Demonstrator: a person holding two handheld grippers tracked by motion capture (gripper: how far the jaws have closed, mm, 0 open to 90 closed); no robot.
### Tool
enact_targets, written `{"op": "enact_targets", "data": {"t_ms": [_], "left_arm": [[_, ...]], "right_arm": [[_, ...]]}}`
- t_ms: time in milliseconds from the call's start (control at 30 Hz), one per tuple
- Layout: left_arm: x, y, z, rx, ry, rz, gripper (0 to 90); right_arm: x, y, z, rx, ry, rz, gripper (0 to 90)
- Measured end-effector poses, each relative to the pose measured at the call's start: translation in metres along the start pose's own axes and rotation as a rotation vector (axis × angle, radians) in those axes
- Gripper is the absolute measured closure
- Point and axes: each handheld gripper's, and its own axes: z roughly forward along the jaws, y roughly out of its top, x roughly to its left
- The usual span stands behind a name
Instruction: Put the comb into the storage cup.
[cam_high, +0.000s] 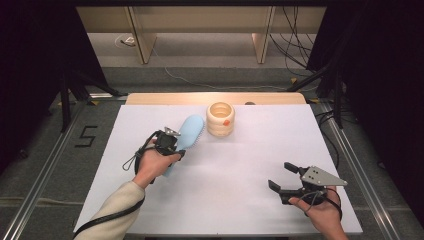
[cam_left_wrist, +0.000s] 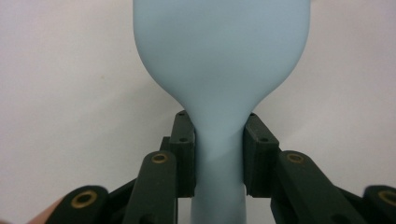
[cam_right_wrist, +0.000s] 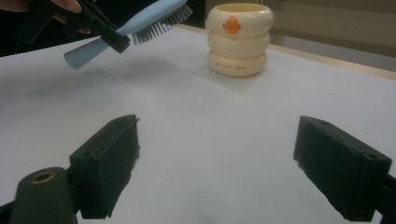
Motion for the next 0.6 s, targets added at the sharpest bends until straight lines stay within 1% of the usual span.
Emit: {"op": "enact_targets", "data": {"t_ms": [167,267,300,367,467,600], "left_arm": [[0.000,-0.001,-0.003,-0.029,0.003,-0.001,69.2],[0.000,-0.001,-0.004,-0.044,0.004,-0.009,69.2],[0.000,-0.001,-0.005,-0.049,-0.001,-0.009,69.2],[0.000,-0.001,-0.006,-0.071,-0.003,-0.022,69.2],[-0.001,0.000,-0.008,-0.092,-0.004,-0.029,69.2],[-0.002,0.001,-0.011,-0.112,-0.002,-0.027,69.2]], "right_arm": [[0.000,0.000,0.000,0.001,0.000,-0.001,15.1],[0.000,0.000,0.000,0.000,0.002,0.001,15.1],[0.000,0.000,0.000,0.000,0.002,0.001,15.1],[-0.001,0.000,0.000,-0.001,0.002,0.003,15.1],[-0.001,0.000,0.000,-0.003,0.001,0.005,15.1],[-0.001,-0.001,0.000,-0.001,0.001,0.003,15.1]]}}
